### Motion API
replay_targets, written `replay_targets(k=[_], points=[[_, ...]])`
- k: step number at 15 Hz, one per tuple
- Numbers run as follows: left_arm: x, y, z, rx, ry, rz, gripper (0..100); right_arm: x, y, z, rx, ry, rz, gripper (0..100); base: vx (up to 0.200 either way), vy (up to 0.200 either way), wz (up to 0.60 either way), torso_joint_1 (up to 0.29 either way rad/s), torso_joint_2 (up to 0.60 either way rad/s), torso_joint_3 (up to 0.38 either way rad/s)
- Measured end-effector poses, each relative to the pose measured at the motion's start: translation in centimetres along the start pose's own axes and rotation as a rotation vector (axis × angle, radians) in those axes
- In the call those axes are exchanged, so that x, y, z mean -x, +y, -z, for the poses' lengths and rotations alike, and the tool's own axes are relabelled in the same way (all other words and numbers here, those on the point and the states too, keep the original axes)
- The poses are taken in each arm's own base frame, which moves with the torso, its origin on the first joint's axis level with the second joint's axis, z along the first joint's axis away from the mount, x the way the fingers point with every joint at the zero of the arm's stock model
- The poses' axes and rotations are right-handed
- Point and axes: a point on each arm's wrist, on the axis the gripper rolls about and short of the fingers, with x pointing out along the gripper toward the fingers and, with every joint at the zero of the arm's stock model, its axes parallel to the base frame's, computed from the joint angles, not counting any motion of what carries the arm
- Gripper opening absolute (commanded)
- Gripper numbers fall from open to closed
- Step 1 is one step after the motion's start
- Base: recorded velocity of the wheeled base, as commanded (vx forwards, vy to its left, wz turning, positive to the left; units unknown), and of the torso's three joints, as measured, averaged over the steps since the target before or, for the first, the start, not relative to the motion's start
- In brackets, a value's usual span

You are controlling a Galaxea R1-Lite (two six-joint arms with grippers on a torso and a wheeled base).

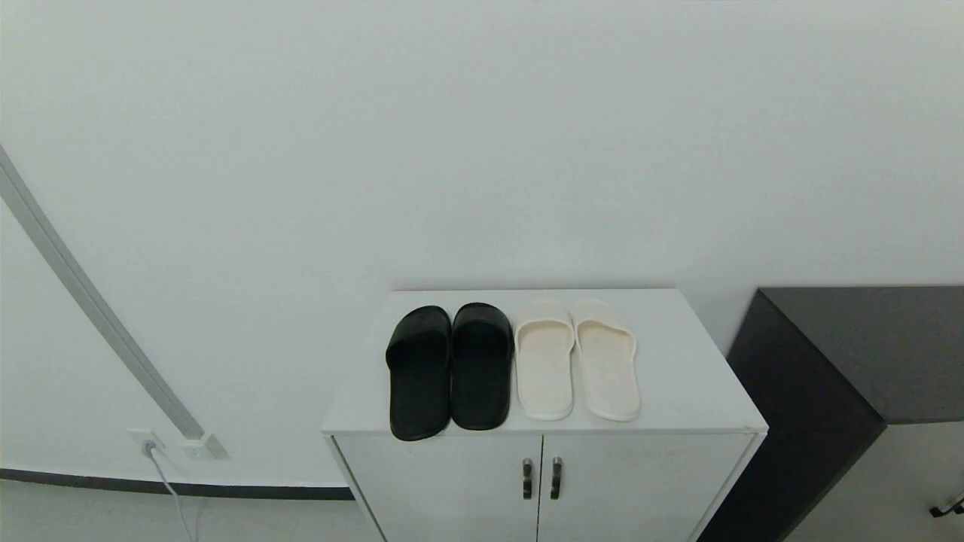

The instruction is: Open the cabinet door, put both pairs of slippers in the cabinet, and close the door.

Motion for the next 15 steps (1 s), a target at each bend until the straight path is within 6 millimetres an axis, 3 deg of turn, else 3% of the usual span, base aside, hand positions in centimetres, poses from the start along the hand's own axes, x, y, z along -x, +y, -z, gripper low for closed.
replay_targets(k=[5,7,9,15], points=[[0.0,0.0,0.0,0.000,0.000,0.000,0,0.2,0.0,-0.9,-0.024,-0.050,0.007,100,0.000,0.000,0.00,0.000,0.00,0.000],[0.0,0.0,0.0,-0.001,0.000,0.001,0,0.8,-0.1,-3.9,-0.088,-0.114,-0.018,100,0.000,0.000,0.00,0.000,0.00,0.000],[0.0,0.0,0.0,-0.001,0.000,0.001,0,0.4,-0.2,-6.6,-0.066,-0.062,-0.060,100,0.000,0.000,0.00,0.000,0.00,0.000],[0.0,0.0,0.0,-0.003,0.000,0.003,0,-7.7,1.1,-10.3,-0.029,0.166,-0.248,100,0.000,0.000,0.00,0.000,0.00,0.000]])
